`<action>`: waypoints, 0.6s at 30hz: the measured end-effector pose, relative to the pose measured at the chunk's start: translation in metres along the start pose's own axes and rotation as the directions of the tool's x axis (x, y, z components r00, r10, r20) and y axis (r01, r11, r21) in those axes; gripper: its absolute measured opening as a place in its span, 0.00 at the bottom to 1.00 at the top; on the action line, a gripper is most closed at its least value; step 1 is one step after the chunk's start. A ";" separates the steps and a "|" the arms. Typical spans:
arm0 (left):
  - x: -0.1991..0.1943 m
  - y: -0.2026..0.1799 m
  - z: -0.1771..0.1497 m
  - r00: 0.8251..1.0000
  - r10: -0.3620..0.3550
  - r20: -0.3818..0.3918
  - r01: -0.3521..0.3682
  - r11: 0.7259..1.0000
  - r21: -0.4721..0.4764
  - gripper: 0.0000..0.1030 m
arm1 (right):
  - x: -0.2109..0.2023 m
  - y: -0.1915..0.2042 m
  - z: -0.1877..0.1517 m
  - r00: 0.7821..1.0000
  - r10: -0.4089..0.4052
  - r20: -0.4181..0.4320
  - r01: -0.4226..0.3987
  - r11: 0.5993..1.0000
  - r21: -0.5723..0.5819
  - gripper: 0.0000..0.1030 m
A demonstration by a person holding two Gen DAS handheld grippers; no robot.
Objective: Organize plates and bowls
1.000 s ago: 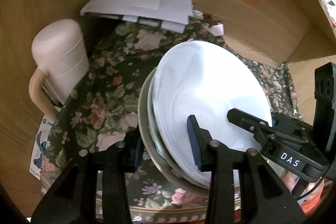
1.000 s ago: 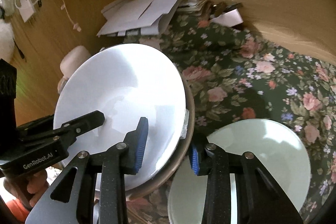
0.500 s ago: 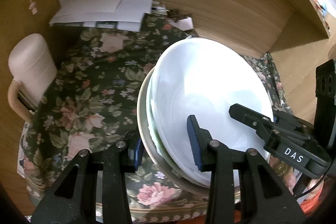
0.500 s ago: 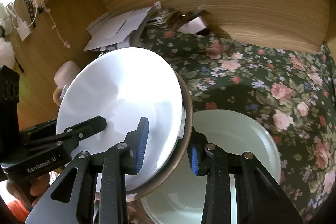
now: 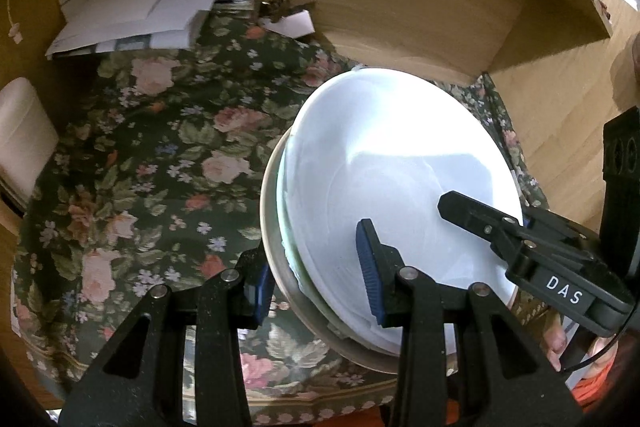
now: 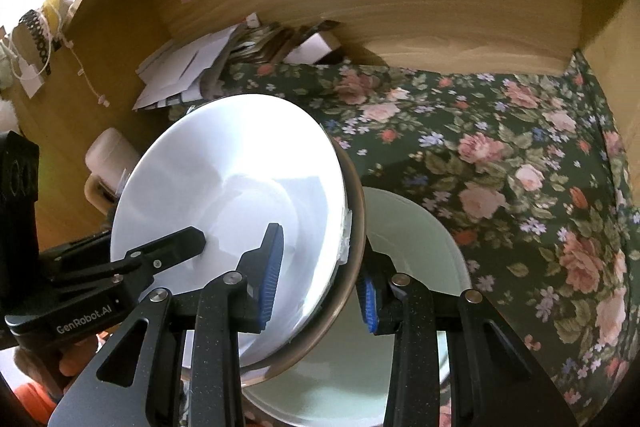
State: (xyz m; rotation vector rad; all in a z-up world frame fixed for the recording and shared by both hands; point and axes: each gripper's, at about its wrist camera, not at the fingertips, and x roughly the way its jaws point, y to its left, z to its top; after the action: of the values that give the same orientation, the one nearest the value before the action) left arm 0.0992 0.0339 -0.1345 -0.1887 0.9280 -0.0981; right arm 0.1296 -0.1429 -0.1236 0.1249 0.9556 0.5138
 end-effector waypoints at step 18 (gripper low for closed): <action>0.034 -0.023 -0.008 0.995 -0.009 -0.098 0.011 1.000 0.019 0.37 | 0.008 -0.032 -0.015 0.999 -0.008 -0.044 0.011 0.997 0.074 0.30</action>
State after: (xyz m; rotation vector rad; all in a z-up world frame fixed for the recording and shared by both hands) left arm 0.1126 0.0043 -0.1612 -0.1719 1.0231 -0.1261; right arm 0.1324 -0.1688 -0.1485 0.1764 1.0175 0.4742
